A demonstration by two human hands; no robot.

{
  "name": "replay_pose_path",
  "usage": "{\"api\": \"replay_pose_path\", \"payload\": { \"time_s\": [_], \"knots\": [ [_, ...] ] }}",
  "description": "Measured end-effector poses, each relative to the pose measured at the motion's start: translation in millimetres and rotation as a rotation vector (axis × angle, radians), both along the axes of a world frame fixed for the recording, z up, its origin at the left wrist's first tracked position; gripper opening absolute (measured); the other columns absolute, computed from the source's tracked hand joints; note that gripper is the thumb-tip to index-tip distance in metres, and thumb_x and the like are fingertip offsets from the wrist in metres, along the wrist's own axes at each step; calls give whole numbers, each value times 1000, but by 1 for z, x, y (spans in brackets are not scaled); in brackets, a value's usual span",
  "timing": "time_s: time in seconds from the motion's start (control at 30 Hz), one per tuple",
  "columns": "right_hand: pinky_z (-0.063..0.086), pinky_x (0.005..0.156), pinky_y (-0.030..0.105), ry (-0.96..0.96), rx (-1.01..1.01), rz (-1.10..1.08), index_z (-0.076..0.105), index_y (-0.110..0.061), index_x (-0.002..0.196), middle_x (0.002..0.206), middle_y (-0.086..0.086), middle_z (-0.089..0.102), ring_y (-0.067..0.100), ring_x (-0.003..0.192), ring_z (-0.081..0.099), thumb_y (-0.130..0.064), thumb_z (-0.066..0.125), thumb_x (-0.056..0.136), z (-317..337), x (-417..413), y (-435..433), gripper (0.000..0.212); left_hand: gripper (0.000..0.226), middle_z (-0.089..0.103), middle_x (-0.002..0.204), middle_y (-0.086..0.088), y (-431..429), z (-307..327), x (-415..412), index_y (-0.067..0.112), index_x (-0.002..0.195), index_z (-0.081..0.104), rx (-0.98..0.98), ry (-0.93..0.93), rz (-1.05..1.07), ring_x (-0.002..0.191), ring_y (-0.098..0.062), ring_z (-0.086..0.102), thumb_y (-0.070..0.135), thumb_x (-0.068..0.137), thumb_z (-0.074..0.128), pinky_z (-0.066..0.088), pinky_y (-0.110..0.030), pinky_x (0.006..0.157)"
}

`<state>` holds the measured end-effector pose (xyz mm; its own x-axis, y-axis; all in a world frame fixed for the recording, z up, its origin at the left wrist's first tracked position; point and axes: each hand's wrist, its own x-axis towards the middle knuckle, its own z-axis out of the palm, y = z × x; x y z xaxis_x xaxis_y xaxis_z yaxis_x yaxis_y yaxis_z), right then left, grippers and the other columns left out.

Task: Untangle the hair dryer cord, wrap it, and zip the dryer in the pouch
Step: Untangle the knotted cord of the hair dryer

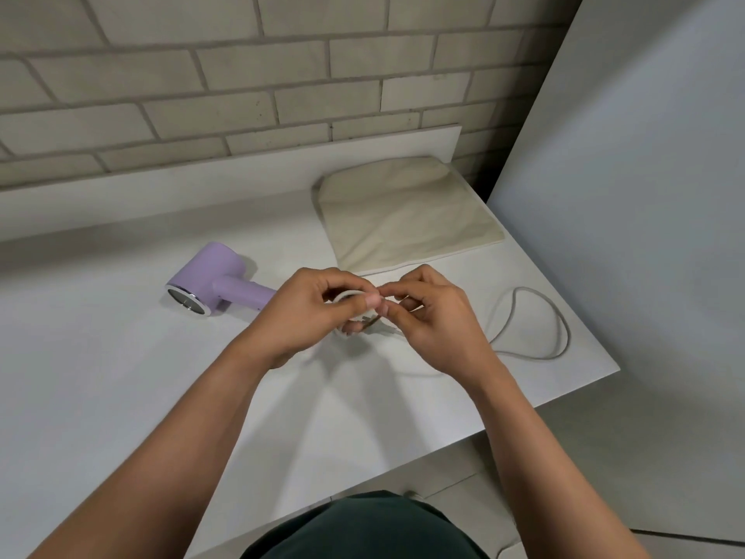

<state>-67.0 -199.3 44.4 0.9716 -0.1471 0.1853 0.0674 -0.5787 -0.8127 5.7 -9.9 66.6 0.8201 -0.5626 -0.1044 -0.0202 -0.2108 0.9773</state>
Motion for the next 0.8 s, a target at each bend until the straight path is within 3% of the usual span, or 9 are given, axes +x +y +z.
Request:
{"api": "replay_pose_path", "payload": {
  "time_s": [0.07,0.13,0.17,0.27,0.33,0.53,0.6,0.73,0.8],
  "knots": [
    [53,72,21,57,2,11,76,-27,97,101,-11,64,8,78,67,-28,76,94,2,2,-1,3,14,76,105,-15,0,0,1,9,102,80,-57,138,43,92,-44,70,16,97,69,63,-44,86],
    [53,70,22,111,-24,38,72,-26,92,91,-16,69,6,78,66,-29,74,95,3,2,0,4,13,77,103,-13,1,1,4,9,103,80,-35,162,61,86,-29,73,10,97,68,64,-36,80],
    [51,68,21,134,-21,50,71,-24,91,83,-18,70,5,76,66,-29,73,95,3,2,1,6,12,78,98,-9,3,0,7,12,103,80,45,79,53,83,-22,74,12,97,70,63,-33,79],
    [46,67,14,145,28,67,70,-22,92,73,-20,70,3,71,63,-26,73,95,-1,4,-1,6,12,73,81,9,9,-4,14,24,98,80,423,-482,40,75,-9,66,27,98,68,51,-29,73],
    [45,69,15,158,90,83,70,-27,96,76,-24,70,6,71,61,-28,75,94,-3,5,-3,6,14,66,74,13,6,-3,9,22,99,75,395,-660,142,69,-6,58,28,100,63,45,-28,69],
    [45,70,19,188,26,173,80,-27,101,92,-14,74,14,79,60,-33,75,94,-1,9,-9,11,15,67,69,5,3,-6,2,23,105,62,220,-514,376,61,-12,66,34,106,52,54,-35,66],
    [46,74,21,194,0,185,81,-28,98,92,-12,74,13,81,61,-35,74,95,-1,11,-11,11,12,72,82,7,6,-10,7,29,109,59,314,-530,337,70,-16,70,35,107,49,56,-40,67],
    [51,81,30,191,-46,219,81,-33,97,89,-5,73,14,84,64,-35,72,96,-2,14,-9,10,36,65,132,9,15,-14,19,34,138,60,546,-905,-33,112,-21,59,23,104,54,53,-40,87],
    [51,81,29,175,-45,222,82,-32,98,88,-7,73,13,85,65,-33,72,96,-3,15,-9,10,34,71,121,10,18,-11,25,31,130,69,558,-1017,-235,102,-22,63,36,102,50,52,-39,85]
  ]
}}
